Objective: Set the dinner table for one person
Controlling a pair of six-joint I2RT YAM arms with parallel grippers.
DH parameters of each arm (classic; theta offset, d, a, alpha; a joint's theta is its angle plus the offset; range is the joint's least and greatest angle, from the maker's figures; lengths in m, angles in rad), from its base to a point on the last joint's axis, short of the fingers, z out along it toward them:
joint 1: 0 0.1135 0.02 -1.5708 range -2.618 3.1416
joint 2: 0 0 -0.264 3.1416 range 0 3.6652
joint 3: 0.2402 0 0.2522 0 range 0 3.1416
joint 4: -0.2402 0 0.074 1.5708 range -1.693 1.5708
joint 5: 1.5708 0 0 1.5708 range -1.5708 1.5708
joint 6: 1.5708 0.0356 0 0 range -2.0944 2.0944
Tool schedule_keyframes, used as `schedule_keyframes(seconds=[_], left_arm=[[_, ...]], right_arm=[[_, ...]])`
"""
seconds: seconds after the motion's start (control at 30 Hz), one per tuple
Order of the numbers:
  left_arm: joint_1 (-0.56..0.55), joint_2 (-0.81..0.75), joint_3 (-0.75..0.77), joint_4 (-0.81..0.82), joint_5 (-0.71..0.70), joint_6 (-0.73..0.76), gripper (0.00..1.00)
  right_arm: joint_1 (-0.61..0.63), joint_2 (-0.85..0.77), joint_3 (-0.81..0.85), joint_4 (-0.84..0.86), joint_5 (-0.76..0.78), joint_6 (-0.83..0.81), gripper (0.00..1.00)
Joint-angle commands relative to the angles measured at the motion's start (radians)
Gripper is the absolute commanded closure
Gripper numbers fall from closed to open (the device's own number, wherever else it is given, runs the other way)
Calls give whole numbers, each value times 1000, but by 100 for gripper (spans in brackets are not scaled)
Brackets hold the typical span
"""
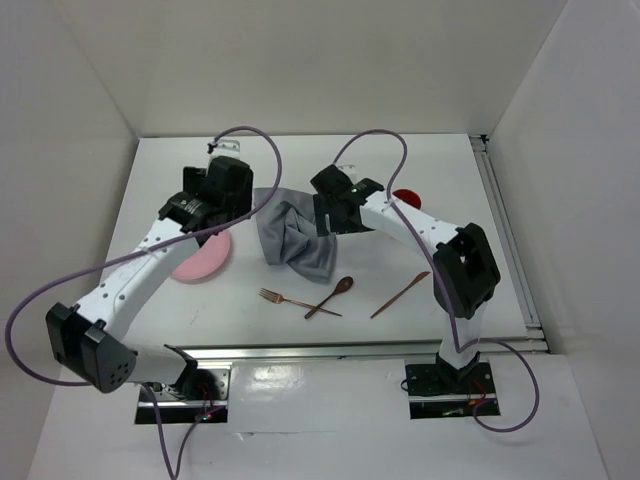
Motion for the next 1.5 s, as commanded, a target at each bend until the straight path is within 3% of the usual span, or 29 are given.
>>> schedule_keyframes(seconds=[0.0, 0.17, 0.33, 0.47, 0.5, 0.63, 0.83, 1.0, 1.1, 1.2, 1.43, 1.47], left_arm=[[-2, 38, 37, -90, 68, -78, 1], [-2, 56, 72, -122, 160, -182, 2], [20, 41, 84, -160, 257, -182, 2], [90, -2, 64, -171, 357, -220, 21], [127, -22, 55, -183, 371, -243, 21], [221, -65, -21, -183, 458, -329, 22], [325, -154, -93, -208, 478, -414, 18], [359, -215, -130, -185, 516, -414, 18], [368, -215, -130, -194, 526, -396, 18], [377, -206, -140, -205, 526, -396, 18], [387, -215, -140, -205, 526, -377, 18], [387, -215, -140, -205, 526, -377, 18]], right_arm=[[23, -15, -23, 35, -11, 22, 0], [41, -65, -52, 78, -50, 4, 0], [72, -185, -135, 200, -125, -53, 0], [110, -225, -167, 292, -222, -96, 0], [142, -225, -167, 305, -245, -107, 4], [242, -111, -95, 338, -256, -171, 14], [276, 60, 54, 338, -233, -162, 31], [276, 233, 190, 304, -190, -136, 31], [276, 319, 269, 293, -178, -136, 25], [276, 388, 321, 292, -169, -116, 28], [267, 428, 379, 245, -138, -104, 65], [267, 428, 379, 245, -138, -104, 65]])
